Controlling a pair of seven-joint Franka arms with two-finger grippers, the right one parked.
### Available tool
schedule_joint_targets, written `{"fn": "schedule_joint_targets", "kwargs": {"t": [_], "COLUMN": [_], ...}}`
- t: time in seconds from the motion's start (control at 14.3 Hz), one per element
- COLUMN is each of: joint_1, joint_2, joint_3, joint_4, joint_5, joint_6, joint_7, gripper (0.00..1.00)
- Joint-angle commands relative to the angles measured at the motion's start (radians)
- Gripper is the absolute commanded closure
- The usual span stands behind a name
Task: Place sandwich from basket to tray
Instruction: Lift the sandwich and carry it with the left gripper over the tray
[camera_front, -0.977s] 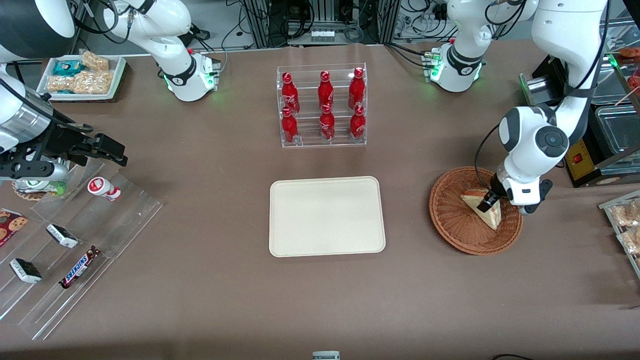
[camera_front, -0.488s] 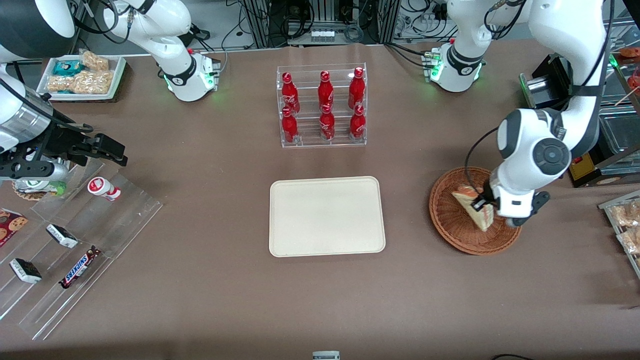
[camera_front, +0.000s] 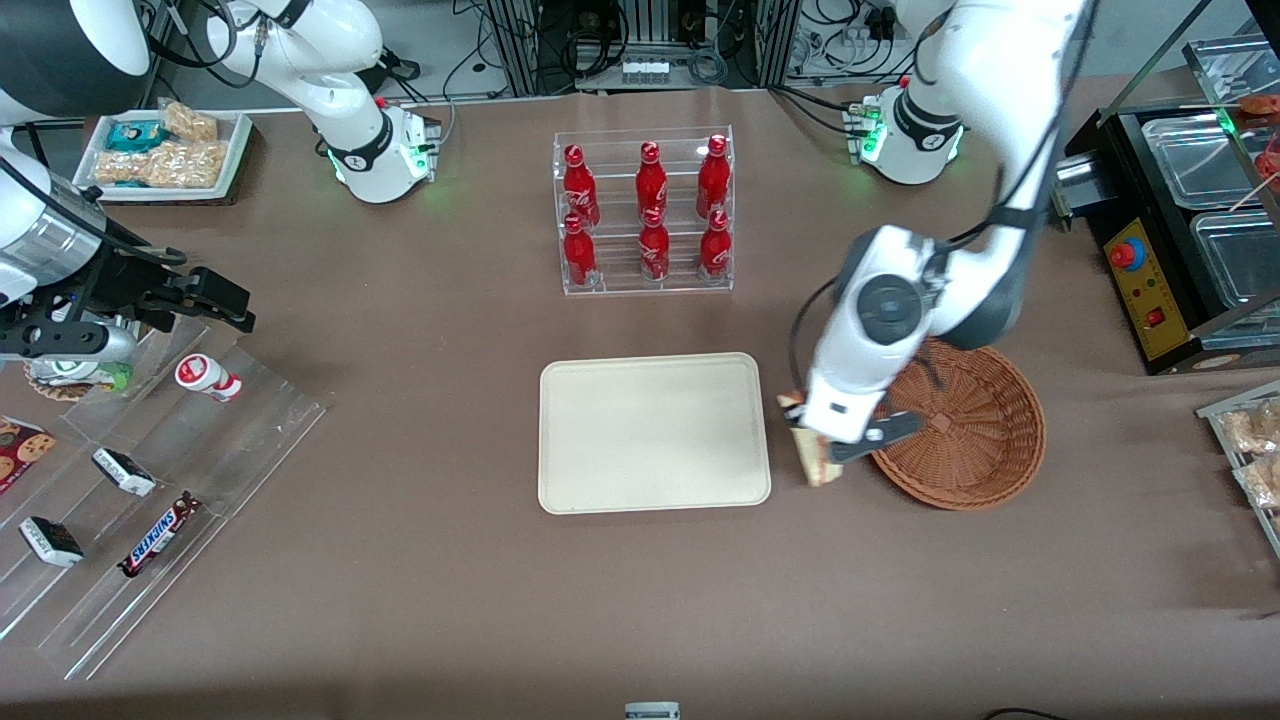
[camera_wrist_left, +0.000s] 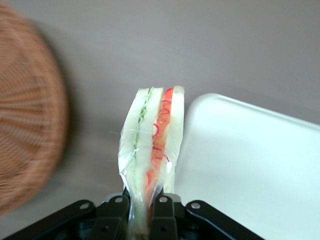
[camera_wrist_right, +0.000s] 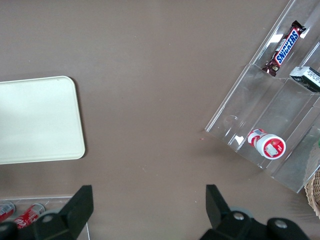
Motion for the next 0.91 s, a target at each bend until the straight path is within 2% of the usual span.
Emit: {"fn": "schedule_joint_targets", "kwargs": {"t": [0.0, 0.14, 0.49, 0.7, 0.77, 0.84], "joint_1": [-0.089, -0.184, -0.284, -0.291, -0.291, -0.291], "joint_2": [0.113, 0.162, 0.243, 0.274, 0.276, 0.272], "joint_3": [0.016, 0.018, 0.022, 0.024, 0.024, 0.024], "joint_4": [0.148, 0.191, 0.235, 0.251, 0.251, 0.251], "joint_5": [-0.007, -0.013, 0.002, 0.041, 0.048, 0.054], "joint_6": [0.007, 0.051, 0.142, 0.16, 0.16, 0.16], "joint_7": [0.037, 0.008, -0.043, -0.078, -0.107, -0.142], "gripper": [0.95, 0.95, 0.95, 0.9, 0.74, 0.05]}}
